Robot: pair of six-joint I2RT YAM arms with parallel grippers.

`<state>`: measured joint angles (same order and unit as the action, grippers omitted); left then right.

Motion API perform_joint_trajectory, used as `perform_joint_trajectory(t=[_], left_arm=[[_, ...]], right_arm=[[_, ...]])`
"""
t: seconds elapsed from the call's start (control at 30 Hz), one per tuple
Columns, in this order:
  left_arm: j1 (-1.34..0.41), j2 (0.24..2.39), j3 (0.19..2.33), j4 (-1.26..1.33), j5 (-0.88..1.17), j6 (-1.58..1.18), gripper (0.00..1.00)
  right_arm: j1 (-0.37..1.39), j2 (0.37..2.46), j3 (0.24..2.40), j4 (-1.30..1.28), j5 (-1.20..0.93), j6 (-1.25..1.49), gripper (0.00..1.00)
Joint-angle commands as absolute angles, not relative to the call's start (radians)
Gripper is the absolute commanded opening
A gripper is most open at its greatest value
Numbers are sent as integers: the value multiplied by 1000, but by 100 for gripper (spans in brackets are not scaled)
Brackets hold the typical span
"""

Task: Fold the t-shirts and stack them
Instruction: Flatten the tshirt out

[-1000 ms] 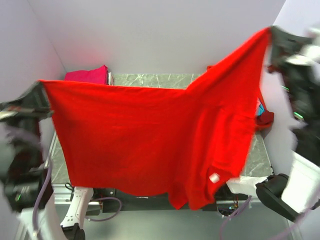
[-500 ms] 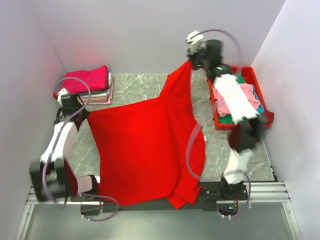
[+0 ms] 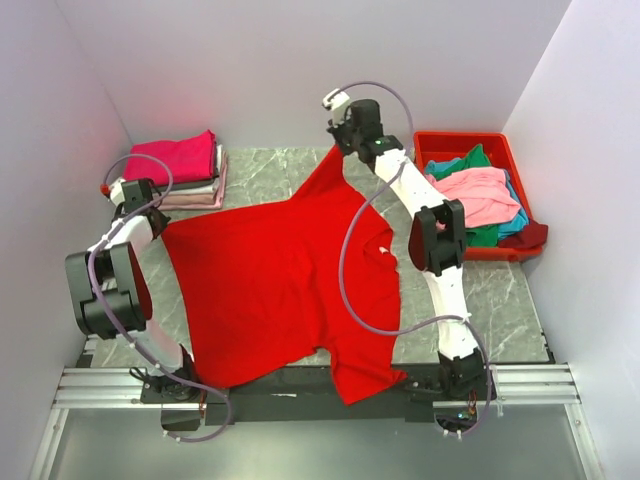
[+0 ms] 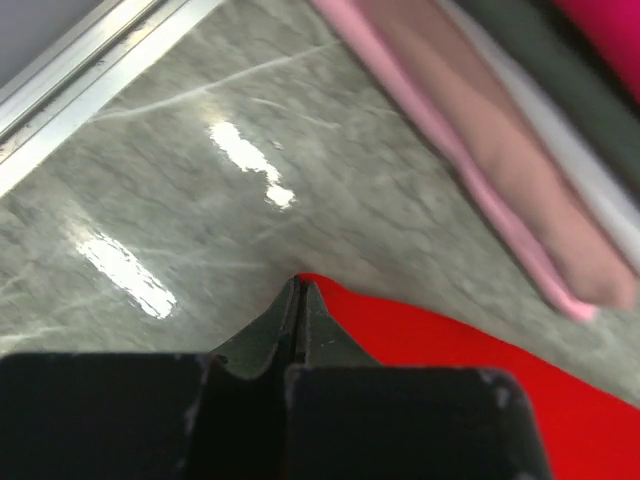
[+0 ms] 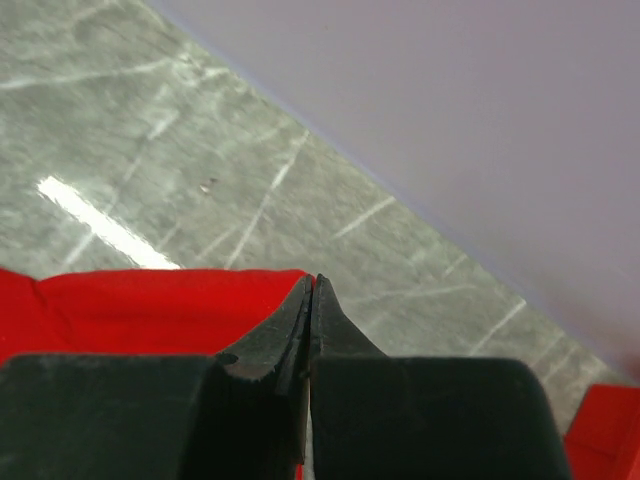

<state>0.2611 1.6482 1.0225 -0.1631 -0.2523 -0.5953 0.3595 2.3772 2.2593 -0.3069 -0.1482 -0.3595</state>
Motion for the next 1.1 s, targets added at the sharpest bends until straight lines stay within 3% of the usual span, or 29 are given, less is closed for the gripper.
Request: perform_joint_trajectory(t=[0.0,0.23,0.5,1.07], left_arm=[[288,1683,1078,-132,-290,-577,0],[293,1695,1150,-144,-240,-508,0],[293,1735,1246,-181,-204,-466,0],[295,1731,1240,-129,-176,-422,0]], right_arm=[[359,2341,2319,-225,-86,-341,0],[333,2296,2306,-210,-87,-313,0],[302,2303,2431,-222,-129,-265,0],[327,2252,2295,-189,-156,-249,0]])
